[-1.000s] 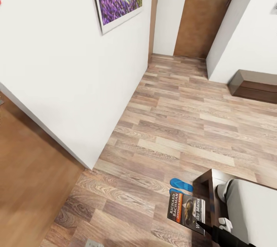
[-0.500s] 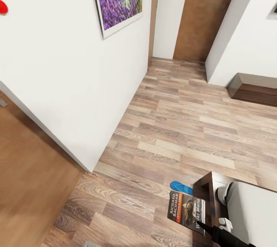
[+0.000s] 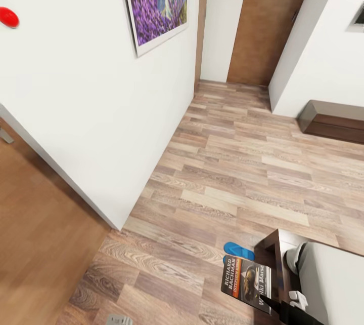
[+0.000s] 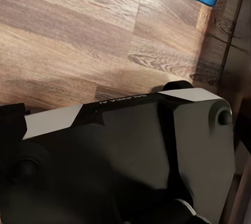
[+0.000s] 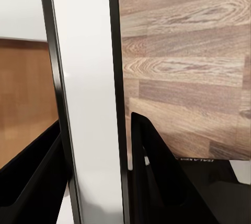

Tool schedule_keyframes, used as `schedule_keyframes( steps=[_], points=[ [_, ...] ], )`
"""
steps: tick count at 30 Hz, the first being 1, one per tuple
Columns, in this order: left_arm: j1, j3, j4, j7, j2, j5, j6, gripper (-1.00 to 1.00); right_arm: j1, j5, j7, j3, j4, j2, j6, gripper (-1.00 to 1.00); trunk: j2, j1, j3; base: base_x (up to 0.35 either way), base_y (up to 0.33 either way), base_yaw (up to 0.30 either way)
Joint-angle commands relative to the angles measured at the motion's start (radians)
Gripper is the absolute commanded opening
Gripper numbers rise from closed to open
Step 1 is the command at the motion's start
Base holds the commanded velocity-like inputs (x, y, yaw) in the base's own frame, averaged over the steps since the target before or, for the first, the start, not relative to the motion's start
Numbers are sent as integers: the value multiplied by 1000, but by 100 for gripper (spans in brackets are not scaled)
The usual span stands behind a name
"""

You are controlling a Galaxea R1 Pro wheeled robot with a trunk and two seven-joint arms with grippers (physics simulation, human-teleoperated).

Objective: In the bedroom, move the book from the bed onto either nightstand, and place the two sandals side by side next to the bed.

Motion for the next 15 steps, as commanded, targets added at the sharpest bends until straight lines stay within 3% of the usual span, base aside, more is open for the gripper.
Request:
schedule_keyframes(
  steps=[1, 15],
  points=[
    [-1, 7, 1, -2, -1, -10, -5, 100, 0, -9, 3, 6, 1, 0, 6, -100, -2, 1, 0, 0, 0, 0],
    [-1, 6, 1, -2, -3, -11, -5, 100, -1, -9, 3, 5, 1, 0, 6, -100, -2, 1, 23, 0, 0, 0]
  ],
)
